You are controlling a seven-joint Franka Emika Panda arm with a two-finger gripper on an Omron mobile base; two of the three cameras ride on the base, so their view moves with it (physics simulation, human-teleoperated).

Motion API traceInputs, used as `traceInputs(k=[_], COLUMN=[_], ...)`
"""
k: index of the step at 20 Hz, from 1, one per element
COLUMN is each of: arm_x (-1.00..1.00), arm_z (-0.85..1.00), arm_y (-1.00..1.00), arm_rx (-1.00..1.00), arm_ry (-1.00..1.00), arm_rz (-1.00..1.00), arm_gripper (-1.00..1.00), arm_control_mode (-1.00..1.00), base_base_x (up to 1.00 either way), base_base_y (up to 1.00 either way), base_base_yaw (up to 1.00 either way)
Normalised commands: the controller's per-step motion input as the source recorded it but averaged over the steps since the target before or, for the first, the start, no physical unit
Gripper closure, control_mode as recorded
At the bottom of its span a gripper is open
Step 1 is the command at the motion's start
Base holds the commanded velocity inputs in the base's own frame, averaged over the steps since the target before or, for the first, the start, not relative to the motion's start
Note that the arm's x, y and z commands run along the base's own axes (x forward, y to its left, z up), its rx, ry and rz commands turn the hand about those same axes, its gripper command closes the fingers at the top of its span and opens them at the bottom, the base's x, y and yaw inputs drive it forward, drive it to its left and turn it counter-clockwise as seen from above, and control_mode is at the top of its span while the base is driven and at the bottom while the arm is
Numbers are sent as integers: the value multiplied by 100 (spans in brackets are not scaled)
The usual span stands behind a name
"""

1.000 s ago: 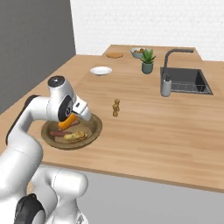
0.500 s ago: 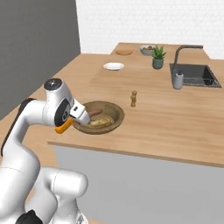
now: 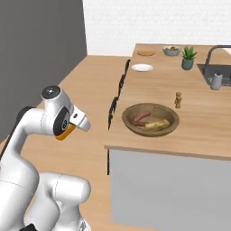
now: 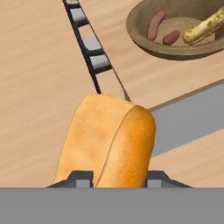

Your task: Place one bun and one sausage from the bowl on each plate.

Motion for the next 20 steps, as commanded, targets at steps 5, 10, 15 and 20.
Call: traceInputs(k=[5, 10, 15, 20], arm_x=[0, 0, 0, 0], arm_z=[0, 0, 0, 0], arm_y=[0, 0, 0, 0], arm_rx=[0, 0, 0, 0], arm_ry=[0, 0, 0, 0], arm_rz=[0, 0, 0, 0], arm_gripper=[100, 100, 100, 100], arm_control_mode=[100, 100, 100, 100], base_base_x=[71, 95, 100, 100], base_base_y=[100, 100, 100, 72], base_base_yaw=[-29, -32, -37, -35])
